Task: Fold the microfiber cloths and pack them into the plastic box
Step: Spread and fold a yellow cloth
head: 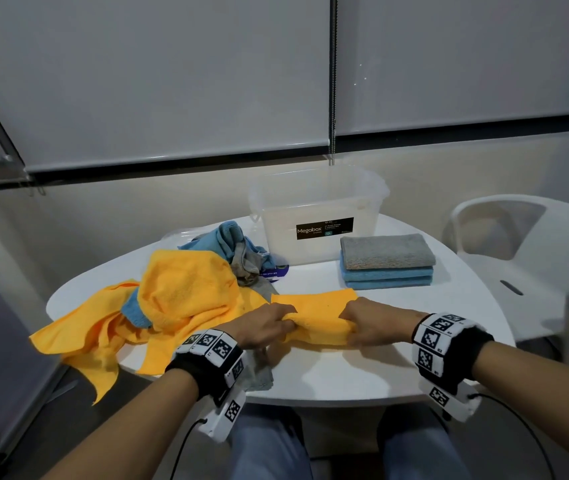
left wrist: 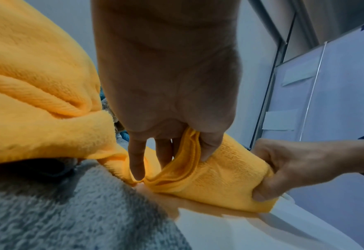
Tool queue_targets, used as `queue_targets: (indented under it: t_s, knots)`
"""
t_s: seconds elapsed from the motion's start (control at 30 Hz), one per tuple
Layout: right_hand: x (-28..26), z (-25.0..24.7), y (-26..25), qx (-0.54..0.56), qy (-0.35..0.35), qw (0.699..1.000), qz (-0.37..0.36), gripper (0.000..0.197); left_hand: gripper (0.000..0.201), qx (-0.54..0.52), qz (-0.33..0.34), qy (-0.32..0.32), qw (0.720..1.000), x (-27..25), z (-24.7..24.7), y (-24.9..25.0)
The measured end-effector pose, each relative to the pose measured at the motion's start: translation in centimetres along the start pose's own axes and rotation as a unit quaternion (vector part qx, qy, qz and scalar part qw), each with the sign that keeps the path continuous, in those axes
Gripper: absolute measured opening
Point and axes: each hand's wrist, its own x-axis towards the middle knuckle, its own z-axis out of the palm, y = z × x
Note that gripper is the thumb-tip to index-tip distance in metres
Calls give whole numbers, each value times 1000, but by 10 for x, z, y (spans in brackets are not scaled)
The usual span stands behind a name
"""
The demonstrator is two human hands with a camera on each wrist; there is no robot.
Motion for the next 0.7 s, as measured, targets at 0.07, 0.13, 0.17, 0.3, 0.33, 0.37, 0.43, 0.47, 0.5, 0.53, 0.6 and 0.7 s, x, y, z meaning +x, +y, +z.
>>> queue_targets:
  t_s: [0.07, 0.13, 0.17, 0.3, 0.33, 0.37, 0.43, 0.47, 0.5, 0.53, 0.6, 0.7]
  knots:
    - [-1, -5, 4, 37, 0, 999, 13, 36, 15, -4, -16, -20, 1000, -1, -2, 0]
    - [-6, -12, 5, 39, -4, 999, 11, 37, 15, -17, -35, -36, 999, 0, -3, -3]
    - [-6, -12, 9, 41, -7, 999, 13, 37, 14, -22, -41, -39, 998, 1, -3, -4]
    - [-7, -11, 22, 138, 11, 990, 10, 29, 9, -77, -83, 21, 993, 7, 3, -8]
    - [-6, -11, 26, 169, 23, 985, 10, 23, 8, -89, -101, 50, 990, 10, 6, -9]
    - [-5, -10, 30, 196, 37, 980, 16, 19, 13, -91, -120, 78, 986, 12, 7, -9]
    - [1, -6, 38, 240, 74, 967, 43, 19, 20, -95, -148, 115, 978, 17, 11, -12]
    - [3, -3, 41, 255, 91, 961, 57, 21, 18, -99, -156, 126, 975, 19, 13, -14]
    - [7, 0, 45, 266, 104, 956, 73, 25, 15, -100, -167, 133, 972, 21, 15, -15]
    - [9, 3, 47, 276, 111, 950, 89, 28, 13, -97, -180, 142, 969, 23, 16, -17]
    - [15, 7, 50, 291, 118, 943, 110, 30, 15, -78, -205, 159, 963, 27, 20, -20]
    - [22, 11, 51, 263, 135, 948, 118, 29, 16, -43, -218, 172, 960, 32, 26, -21]
